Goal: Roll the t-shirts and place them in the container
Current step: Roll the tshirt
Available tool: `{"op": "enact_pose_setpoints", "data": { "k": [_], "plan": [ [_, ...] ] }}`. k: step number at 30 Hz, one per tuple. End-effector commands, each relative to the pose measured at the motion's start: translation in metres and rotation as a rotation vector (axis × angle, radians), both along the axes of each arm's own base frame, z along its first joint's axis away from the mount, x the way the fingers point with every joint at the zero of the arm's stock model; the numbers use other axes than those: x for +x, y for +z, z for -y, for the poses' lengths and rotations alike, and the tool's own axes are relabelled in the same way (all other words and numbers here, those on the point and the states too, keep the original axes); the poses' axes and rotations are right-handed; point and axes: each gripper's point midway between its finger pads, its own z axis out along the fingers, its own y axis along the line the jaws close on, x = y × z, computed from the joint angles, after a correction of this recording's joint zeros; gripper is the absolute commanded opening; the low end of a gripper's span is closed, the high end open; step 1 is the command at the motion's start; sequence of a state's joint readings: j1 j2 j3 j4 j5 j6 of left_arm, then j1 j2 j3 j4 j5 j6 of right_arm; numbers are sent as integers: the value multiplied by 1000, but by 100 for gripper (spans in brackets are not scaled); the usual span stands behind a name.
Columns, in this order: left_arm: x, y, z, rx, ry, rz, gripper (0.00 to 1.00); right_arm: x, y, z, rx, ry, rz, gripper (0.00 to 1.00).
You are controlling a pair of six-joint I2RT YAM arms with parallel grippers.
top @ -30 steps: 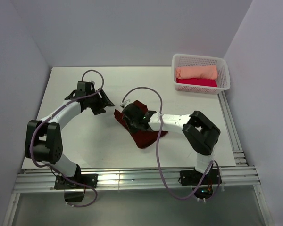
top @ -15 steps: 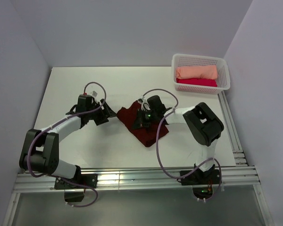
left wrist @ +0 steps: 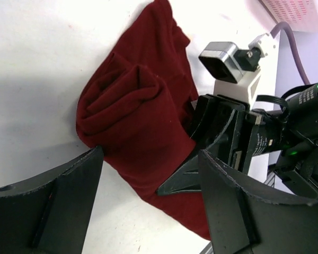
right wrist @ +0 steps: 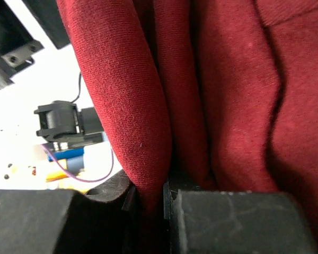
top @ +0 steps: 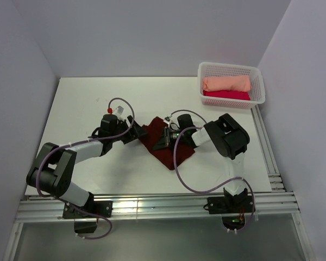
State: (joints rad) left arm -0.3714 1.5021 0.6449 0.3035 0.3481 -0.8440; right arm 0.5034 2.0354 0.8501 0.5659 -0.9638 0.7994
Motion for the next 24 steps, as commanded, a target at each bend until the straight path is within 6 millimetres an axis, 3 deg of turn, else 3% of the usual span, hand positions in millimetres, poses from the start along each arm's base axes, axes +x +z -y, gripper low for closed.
{"op": "enact_pose_setpoints", "data": {
  "k": [1,4,5,6,11,17,20,24],
  "plan": [
    [6,-3,6,-24,23,39,77,-2,-4,2,36,8,-42,0],
    [2,-14,3,-16,44,22,80,0,-7,2,28,3,-49,0],
    [1,-15,2,-13,48,21,84,-1,-7,2,27,2,-53,0],
    [-1,-18,0,-13,54,21,99,-1,-7,2,27,2,-55,0],
    [0,-17,-2,-41,87,50,99,0,-7,2,28,-3,-62,0],
    [16,-16,1,-85,119,100,99,-1,-6,2,34,1,-62,0],
    [27,-25,11,-99,103,81,98,-2,-4,1,52,3,-67,0],
    [29,-53,11,-87,115,44,95,-2,-2,1,59,6,-65,0]
  ]
}}
